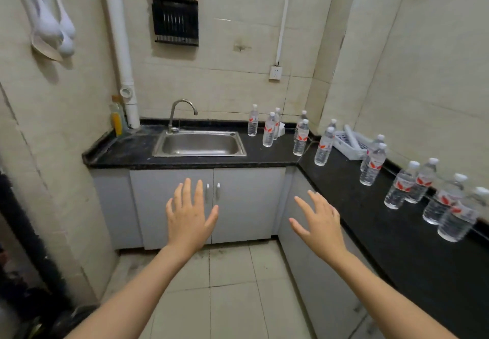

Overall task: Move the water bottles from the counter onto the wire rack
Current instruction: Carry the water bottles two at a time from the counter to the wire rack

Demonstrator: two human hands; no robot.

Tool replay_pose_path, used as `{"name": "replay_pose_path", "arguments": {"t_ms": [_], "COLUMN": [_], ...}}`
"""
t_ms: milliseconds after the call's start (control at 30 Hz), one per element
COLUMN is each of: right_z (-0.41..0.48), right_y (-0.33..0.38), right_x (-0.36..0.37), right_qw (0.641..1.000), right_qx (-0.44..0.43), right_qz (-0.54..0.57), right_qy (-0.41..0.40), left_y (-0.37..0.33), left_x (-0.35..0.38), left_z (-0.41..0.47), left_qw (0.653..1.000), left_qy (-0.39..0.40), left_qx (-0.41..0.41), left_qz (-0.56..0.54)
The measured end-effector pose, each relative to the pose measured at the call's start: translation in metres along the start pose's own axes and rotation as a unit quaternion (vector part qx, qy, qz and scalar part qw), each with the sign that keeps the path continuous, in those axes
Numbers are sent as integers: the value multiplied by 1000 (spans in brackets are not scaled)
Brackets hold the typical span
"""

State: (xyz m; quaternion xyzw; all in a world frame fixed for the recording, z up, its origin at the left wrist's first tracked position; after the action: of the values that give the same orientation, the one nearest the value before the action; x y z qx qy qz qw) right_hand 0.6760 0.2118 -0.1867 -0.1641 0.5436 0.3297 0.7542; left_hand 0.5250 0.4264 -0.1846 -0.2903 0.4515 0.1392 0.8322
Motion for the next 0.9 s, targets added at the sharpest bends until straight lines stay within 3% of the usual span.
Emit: {"name": "replay_pose_path", "arguments": {"t_ms": [300,433,600,900], "right_z": [130,214,296,425], "right_y": [-60,-77,-79,-94], "right_x": [84,118,172,274], "right_qw": [984,973,961,947], "right_qx": [98,124,142,167], "right_qz": [143,186,221,233], "right_qy": [30,48,88,145], "left_y": [-22,-11,10,52], "left_x": [119,158,203,329], "left_z": [122,206,277,373], "left_qw": [990,985,972,932], "left_qy": [86,86,78,138], "left_qx": [-32,-71,-138,-244], "left_qz": [-108,-130,-171,-232]}}
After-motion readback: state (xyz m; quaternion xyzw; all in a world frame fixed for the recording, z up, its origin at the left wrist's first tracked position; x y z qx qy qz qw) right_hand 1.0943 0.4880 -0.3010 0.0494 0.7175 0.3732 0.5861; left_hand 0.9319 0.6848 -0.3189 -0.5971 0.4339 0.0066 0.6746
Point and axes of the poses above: each hand's wrist, its own z-axis towards the middle knuckle, its own x-axis out of the palm, y = z × x, the point moved 3 cm from there along z, towards the middle knuckle, and after that the axes turned 1 degree about -z, right-handed, at the moved point
